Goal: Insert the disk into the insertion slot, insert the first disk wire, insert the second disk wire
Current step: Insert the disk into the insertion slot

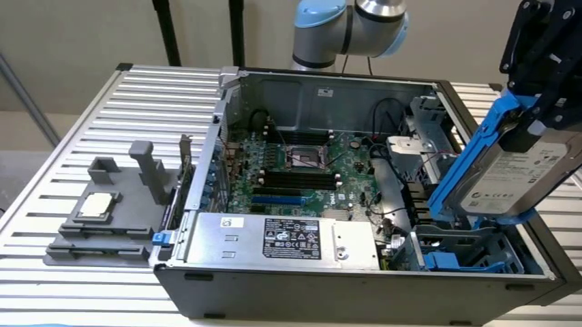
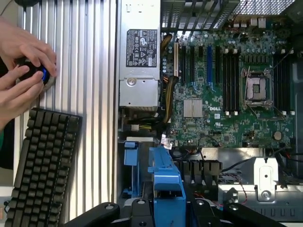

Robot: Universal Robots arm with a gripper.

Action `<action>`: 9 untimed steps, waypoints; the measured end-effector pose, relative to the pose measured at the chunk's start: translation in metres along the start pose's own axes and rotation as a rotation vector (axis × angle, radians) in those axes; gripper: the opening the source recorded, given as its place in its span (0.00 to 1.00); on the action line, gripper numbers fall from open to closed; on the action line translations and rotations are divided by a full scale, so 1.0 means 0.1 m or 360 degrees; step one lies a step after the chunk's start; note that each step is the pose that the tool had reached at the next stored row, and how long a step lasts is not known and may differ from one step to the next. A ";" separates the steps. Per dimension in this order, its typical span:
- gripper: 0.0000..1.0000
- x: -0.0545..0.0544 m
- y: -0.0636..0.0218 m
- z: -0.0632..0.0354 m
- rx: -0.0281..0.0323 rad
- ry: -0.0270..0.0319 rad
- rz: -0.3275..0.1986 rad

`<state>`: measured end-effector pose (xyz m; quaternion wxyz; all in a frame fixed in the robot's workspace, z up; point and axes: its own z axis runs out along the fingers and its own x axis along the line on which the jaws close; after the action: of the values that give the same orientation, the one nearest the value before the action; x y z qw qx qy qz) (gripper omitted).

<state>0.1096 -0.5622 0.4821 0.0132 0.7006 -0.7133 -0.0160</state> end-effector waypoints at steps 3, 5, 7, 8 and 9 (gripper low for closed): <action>0.33 0.01 -0.002 0.052 0.00000 -0.00006 0.0000; 0.33 0.01 -0.002 0.087 0.00000 -0.00028 0.0000; 0.33 0.01 -0.003 0.125 0.00000 -0.00070 0.0000; 0.33 0.01 -0.004 0.140 0.00000 -0.00088 0.0000; 0.33 0.00 -0.005 0.154 0.00000 -0.00108 0.0000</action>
<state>0.1094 -0.5625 0.4668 0.0108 0.7006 -0.7132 -0.0184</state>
